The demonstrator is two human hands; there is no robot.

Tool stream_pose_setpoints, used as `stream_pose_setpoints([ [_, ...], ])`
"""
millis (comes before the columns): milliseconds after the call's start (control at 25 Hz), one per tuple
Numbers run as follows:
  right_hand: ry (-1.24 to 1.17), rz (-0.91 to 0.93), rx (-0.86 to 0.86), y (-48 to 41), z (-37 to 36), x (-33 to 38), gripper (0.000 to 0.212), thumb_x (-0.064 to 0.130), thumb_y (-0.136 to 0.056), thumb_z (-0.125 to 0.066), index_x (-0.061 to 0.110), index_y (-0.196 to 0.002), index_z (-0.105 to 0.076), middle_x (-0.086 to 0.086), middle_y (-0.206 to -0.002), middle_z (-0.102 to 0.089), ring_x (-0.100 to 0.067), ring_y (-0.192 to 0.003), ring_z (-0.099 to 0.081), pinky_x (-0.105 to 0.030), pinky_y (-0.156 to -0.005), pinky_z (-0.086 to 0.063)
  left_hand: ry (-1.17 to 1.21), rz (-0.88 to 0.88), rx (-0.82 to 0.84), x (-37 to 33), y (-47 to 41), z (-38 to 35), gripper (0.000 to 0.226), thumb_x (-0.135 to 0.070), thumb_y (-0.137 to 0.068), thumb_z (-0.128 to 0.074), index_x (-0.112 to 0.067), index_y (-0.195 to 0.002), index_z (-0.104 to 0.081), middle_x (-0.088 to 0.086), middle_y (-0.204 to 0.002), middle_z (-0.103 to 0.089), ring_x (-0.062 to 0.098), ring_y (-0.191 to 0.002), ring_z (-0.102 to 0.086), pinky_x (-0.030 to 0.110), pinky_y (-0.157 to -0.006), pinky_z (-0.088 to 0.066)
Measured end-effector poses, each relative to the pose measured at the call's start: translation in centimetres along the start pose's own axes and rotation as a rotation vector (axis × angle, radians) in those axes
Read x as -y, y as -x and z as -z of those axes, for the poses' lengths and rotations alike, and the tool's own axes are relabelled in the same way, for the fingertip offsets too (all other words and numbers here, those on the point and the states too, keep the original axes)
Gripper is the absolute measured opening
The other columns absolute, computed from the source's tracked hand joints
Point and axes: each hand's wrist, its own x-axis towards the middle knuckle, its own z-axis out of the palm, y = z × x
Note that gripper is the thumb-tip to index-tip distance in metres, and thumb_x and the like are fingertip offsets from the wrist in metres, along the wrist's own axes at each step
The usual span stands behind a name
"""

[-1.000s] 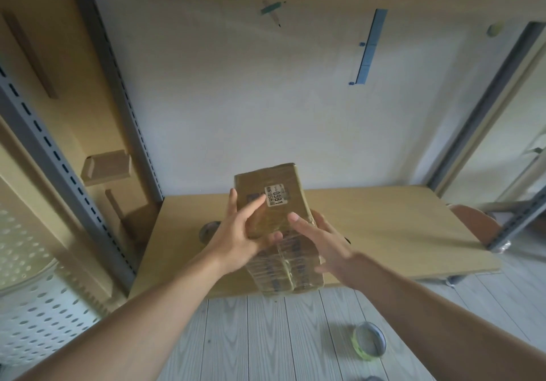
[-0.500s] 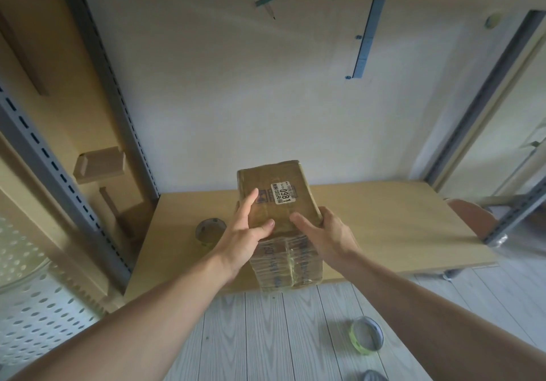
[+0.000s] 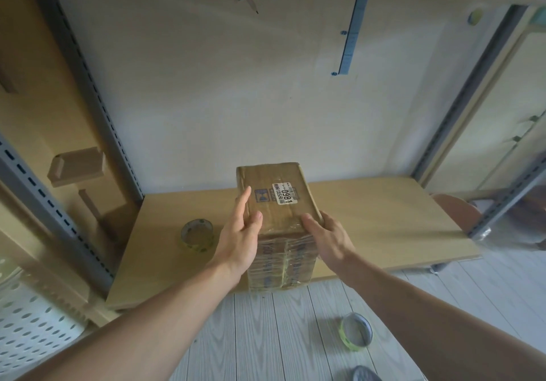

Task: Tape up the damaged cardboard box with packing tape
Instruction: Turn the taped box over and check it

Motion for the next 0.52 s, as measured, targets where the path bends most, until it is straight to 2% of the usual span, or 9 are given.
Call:
stream_pose_setpoints([
  [80,0.08,0.052,-0.061,0.3,0.3,0.2,0.043,0.051,-0.099,-0.036,0.021,-0.11,-0.066,-0.002,-0.095,-0.071,-0.023,-0.089,-0.066,-0.037,-0.081,-0.053,0.098,0.074,0.014,-0.2,-0.1,-0.4,0.06,-0.028,-0.106,-0.051,-0.039,-0.158,-0.023,-0.018,-0.154,-0.04,0.004,-0.14,-0.04,0.026,-0.116,-0.028],
  [120,0.094,0.062,-0.083,0.1,0.5,0.3,0.041,0.042,-0.103,-0.033,0.019,-0.104,-0.066,-0.004,-0.091,-0.07,-0.024,-0.086,-0.065,-0.037,-0.078,-0.053,0.124,0.116,0.02,-0.5,0.0,-0.5,0.057,-0.028,-0.106,-0.051,-0.039,-0.156,-0.027,-0.017,-0.149,-0.047,0.006,-0.134,-0.048,0.025,-0.112,-0.033],
  [160,0.085,0.059,-0.098,0.0,0.6,0.5,0.041,0.038,-0.105,-0.032,0.017,-0.1,-0.066,-0.007,-0.09,-0.069,-0.027,-0.085,-0.065,-0.04,-0.078,-0.054,0.135,0.154,0.016,-0.7,0.0,-0.7,0.046,-0.028,-0.106,-0.052,-0.044,-0.147,-0.038,-0.018,-0.14,-0.055,0.006,-0.127,-0.055,0.023,-0.105,-0.038],
  [200,0.058,0.035,-0.104,-0.4,0.7,0.5,0.04,0.036,-0.105,-0.032,0.015,-0.099,-0.066,-0.01,-0.092,-0.069,-0.029,-0.087,-0.065,-0.045,-0.081,-0.056,0.141,0.185,0.0,-1.1,0.0,-0.7,0.035,-0.029,-0.103,-0.055,-0.051,-0.129,-0.047,-0.017,-0.131,-0.062,0.008,-0.119,-0.06,0.023,-0.098,-0.043],
  [240,0.011,-0.007,-0.101,-0.7,0.9,0.7,0.038,0.036,-0.105,-0.034,0.016,-0.1,-0.066,-0.01,-0.096,-0.069,-0.03,-0.09,-0.064,-0.049,-0.084,-0.057,0.145,0.203,-0.016,-1.3,-0.1,-0.7,0.028,-0.032,-0.098,-0.061,-0.055,-0.112,-0.051,-0.012,-0.125,-0.065,0.012,-0.114,-0.064,0.026,-0.094,-0.047],
  [280,-0.043,-0.059,-0.085,-0.9,0.9,1.0,0.035,0.035,-0.105,-0.034,0.018,-0.105,-0.065,-0.009,-0.101,-0.068,-0.028,-0.094,-0.064,-0.051,-0.085,-0.058,0.138,0.223,-0.023,-1.4,-0.2,-0.6,0.026,-0.037,-0.091,-0.065,-0.055,-0.105,-0.053,-0.006,-0.123,-0.067,0.015,-0.111,-0.066,0.032,-0.095,-0.05],
  [400,-0.15,-0.128,-0.084,-1.5,0.8,1.5,0.031,0.033,-0.105,-0.034,0.026,-0.126,-0.056,-0.004,-0.112,-0.062,-0.021,-0.096,-0.062,-0.049,-0.075,-0.062,0.104,0.266,-0.009,-1.6,0.2,-0.6,0.027,-0.036,-0.092,-0.07,-0.04,-0.115,-0.057,-0.006,-0.116,-0.072,0.014,-0.104,-0.069,0.042,-0.099,-0.052],
  [520,-0.156,-0.108,-0.162,-1.9,0.5,1.6,0.034,0.038,-0.102,-0.04,0.026,-0.132,-0.05,0.001,-0.108,-0.06,-0.015,-0.089,-0.061,-0.047,-0.073,-0.062,0.013,0.286,-0.062,-1.8,1.0,-0.6,0.036,-0.04,-0.089,-0.074,-0.033,-0.119,-0.057,-0.012,-0.109,-0.073,0.009,-0.101,-0.068,0.044,-0.099,-0.054],
])
